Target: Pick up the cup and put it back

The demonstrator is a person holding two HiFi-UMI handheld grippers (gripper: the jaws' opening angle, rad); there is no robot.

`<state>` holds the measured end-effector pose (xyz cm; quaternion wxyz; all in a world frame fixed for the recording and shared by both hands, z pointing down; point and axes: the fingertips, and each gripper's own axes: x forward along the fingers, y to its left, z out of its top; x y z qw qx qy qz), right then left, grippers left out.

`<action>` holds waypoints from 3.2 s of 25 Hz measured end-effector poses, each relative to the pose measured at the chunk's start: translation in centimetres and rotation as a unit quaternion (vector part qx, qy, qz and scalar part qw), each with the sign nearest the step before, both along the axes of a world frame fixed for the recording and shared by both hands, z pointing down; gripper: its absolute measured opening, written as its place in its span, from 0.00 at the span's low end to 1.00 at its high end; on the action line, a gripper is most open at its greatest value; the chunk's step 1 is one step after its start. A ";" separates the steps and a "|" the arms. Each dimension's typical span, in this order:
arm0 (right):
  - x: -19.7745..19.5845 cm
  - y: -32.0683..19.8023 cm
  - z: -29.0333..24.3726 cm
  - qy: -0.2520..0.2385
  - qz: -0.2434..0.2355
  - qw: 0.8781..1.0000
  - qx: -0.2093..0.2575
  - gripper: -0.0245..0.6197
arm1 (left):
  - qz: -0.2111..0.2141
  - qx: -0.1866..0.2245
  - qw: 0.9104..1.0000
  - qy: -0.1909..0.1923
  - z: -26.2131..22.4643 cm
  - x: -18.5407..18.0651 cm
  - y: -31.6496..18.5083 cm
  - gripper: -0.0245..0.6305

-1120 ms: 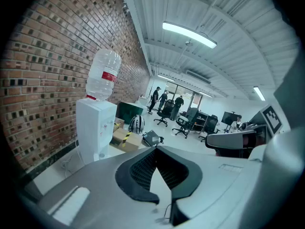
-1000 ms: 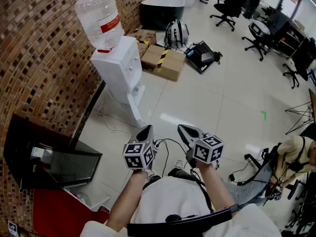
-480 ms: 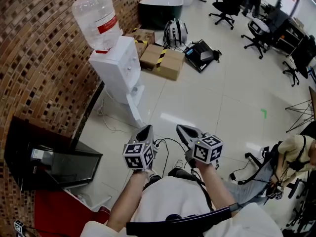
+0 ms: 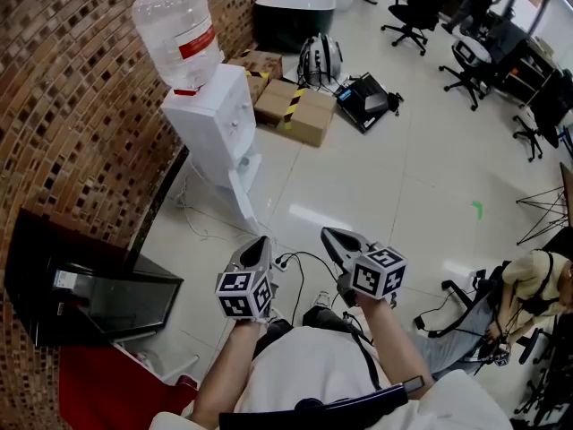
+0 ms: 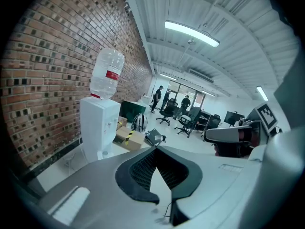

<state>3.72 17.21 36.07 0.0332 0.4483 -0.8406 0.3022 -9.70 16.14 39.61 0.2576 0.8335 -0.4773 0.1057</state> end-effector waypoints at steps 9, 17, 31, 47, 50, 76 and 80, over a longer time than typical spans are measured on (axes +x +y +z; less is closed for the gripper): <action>-1.3 -0.5 0.4 0.008 0.013 1.000 0.012 0.07 | -0.009 -0.022 1.000 0.006 2.4 -6.0 1.2 0.04; 0.9 -4.5 0.1 -0.021 -0.002 0.999 0.046 0.07 | -0.015 -0.046 0.999 0.004 5.1 -4.6 -1.3 0.04; 6.6 -18.9 7.5 0.009 -0.120 0.993 0.023 0.08 | -0.082 -0.060 0.995 -0.022 11.2 6.1 -15.9 0.04; 4.6 -34.2 22.4 0.025 -0.159 0.987 -0.006 0.08 | -0.144 -0.095 0.984 -0.046 29.1 4.9 -32.4 0.04; 3.4 -37.3 27.6 0.021 -0.168 0.986 -0.004 0.08 | -0.161 -0.098 0.980 -0.059 35.7 3.6 -35.9 0.04; -4.7 -52.3 54.4 -0.064 -0.165 0.984 -0.014 0.07 | -0.326 -0.129 0.922 -0.166 75.3 -10.6 -59.7 0.73; -4.8 -52.2 55.7 -0.054 -0.167 0.984 -0.015 0.07 | -0.334 -0.131 0.917 -0.177 77.3 -11.6 -61.3 0.73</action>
